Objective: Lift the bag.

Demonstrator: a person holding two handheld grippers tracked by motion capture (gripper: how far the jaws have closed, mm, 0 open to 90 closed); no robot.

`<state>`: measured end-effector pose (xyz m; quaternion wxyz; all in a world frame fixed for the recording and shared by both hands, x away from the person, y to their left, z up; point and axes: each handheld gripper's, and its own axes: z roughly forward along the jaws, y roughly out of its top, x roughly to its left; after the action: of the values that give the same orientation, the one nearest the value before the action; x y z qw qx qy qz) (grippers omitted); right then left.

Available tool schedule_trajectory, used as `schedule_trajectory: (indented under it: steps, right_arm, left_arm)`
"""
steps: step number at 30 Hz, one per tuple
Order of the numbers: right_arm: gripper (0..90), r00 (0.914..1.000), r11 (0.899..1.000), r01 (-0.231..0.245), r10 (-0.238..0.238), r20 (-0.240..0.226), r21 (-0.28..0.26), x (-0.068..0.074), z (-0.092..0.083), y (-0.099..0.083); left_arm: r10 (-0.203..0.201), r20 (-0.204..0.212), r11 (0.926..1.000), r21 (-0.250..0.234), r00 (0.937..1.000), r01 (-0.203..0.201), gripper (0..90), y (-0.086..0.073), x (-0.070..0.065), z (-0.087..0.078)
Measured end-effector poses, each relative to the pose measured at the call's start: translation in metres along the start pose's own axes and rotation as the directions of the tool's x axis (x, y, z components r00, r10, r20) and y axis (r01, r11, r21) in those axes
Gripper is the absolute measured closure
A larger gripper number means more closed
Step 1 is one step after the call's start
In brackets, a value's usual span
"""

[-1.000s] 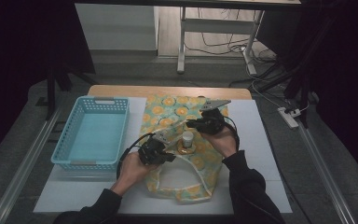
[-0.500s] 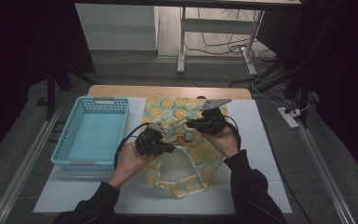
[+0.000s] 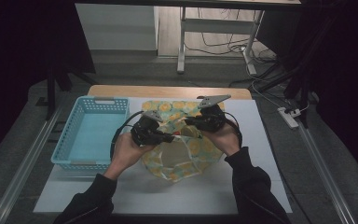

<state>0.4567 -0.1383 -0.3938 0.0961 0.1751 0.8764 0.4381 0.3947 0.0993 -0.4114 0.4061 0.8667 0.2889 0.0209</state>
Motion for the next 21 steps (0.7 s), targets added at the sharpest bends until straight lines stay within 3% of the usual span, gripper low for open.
schedule_trajectory:
  steps: [9,21]
  right_arm:
    - [90.0,0.9999,1.000,-0.002,0.002,-0.017,-0.006,0.001,-0.008,0.010]
    - [90.0,0.9997,1.000,0.018,-0.019,-0.015,-0.020,0.005,-0.020,0.029]
  left_arm:
    - [-0.012,0.009,0.9997,-0.022,0.9999,0.012,89.7,0.016,0.010,-0.018]
    - [0.001,0.010,0.9974,-0.072,0.9999,0.000,89.8,0.034,0.011,-0.043]
